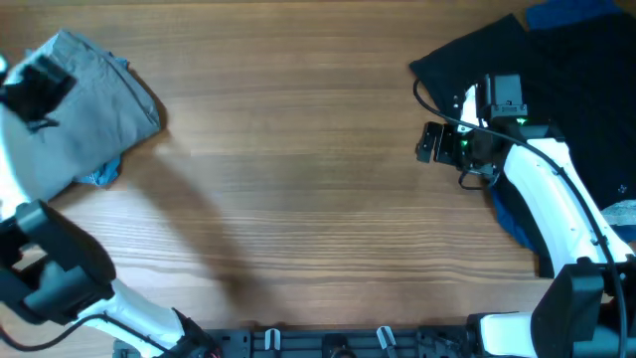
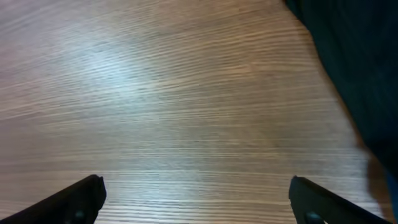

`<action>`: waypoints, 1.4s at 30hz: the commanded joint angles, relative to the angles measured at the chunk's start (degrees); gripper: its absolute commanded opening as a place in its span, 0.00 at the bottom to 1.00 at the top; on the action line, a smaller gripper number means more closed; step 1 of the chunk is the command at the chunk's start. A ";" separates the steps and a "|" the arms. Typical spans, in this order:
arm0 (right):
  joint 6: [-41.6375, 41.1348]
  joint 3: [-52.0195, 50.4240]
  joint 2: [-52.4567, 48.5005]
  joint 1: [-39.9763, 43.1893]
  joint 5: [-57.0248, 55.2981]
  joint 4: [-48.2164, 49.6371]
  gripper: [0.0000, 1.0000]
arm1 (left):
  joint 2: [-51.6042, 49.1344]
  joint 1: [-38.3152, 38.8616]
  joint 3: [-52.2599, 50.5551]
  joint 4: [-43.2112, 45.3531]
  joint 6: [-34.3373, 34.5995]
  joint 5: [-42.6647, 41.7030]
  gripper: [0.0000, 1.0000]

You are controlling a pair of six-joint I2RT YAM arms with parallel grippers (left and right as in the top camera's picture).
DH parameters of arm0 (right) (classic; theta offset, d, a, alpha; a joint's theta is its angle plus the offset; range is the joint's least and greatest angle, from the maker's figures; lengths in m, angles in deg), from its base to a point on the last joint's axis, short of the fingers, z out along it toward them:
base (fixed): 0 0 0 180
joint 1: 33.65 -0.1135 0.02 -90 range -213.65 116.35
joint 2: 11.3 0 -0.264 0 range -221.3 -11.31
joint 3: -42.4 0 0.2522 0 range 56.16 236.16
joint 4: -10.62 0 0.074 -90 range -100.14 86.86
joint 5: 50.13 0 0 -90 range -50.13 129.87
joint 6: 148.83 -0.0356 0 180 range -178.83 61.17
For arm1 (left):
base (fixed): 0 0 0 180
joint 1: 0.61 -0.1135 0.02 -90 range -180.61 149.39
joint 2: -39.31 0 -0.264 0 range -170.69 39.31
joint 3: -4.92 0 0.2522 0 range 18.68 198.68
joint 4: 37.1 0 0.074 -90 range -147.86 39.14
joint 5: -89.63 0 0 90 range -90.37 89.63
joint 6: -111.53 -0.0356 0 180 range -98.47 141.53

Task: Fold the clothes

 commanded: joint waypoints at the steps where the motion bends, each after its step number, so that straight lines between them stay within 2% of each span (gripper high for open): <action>1: 3.39 0.72 0.31 -0.09 3.15 0.70 0.99 | -0.76 11.93 0.22 -3.54 0.28 -1.68 1.00; 5: 6.40 -0.39 0.28 -0.15 3.28 0.39 1.00 | -1.09 27.26 0.22 -14.69 0.24 -1.42 1.00; 7: 7.69 -1.03 0.09 -0.15 3.48 -1.46 1.00 | -1.09 35.34 0.22 -23.96 0.26 4.26 1.00; 12: 7.43 -1.03 1.18 -0.15 3.50 -9.84 0.99 | -1.07 40.79 0.22 -38.45 1.18 4.76 1.00; 15: 7.48 -1.05 8.63 -0.15 2.99 -11.43 1.00 | -0.76 40.79 0.09 -42.66 1.40 4.79 1.00; 17: 7.50 -1.22 16.00 -0.15 0.31 -11.21 1.00 | 1.97 41.33 -2.08 -40.30 2.12 4.76 1.00; 20: 7.58 -4.52 28.15 -0.15 -3.54 -9.79 1.00 | 12.90 43.17 -11.02 -31.08 3.80 4.79 1.00; 25: 2.82 -15.19 50.64 -0.15 -3.52 -7.89 1.00 | 40.54 45.48 -32.22 -14.95 4.20 3.96 1.00; 27: 2.19 -17.97 58.40 -0.15 -3.48 -7.80 1.00 | 52.74 45.55 -39.93 -10.64 4.37 3.98 1.00; 28: -1.36 -18.58 61.11 -0.15 -3.50 -7.61 1.00 | 57.24 45.48 -41.97 -9.99 4.37 4.76 1.00; 32: -20.37 -18.58 62.27 -0.15 -3.50 -7.85 1.00 | 67.08 45.48 -42.66 -9.81 4.39 6.08 1.00; 38: -33.16 -18.58 62.07 -0.15 -3.52 -7.87 1.00 | 68.37 45.48 -42.66 -11.91 4.39 6.08 1.00; 41: -42.66 -18.58 62.07 -0.15 -3.50 -7.87 1.00 | 68.37 45.48 -42.66 -12.04 4.37 6.08 1.00; 42: -43.04 -18.58 62.07 -0.15 -3.78 -8.66 1.00 | 68.37 45.48 -42.66 -12.04 4.37 6.08 1.00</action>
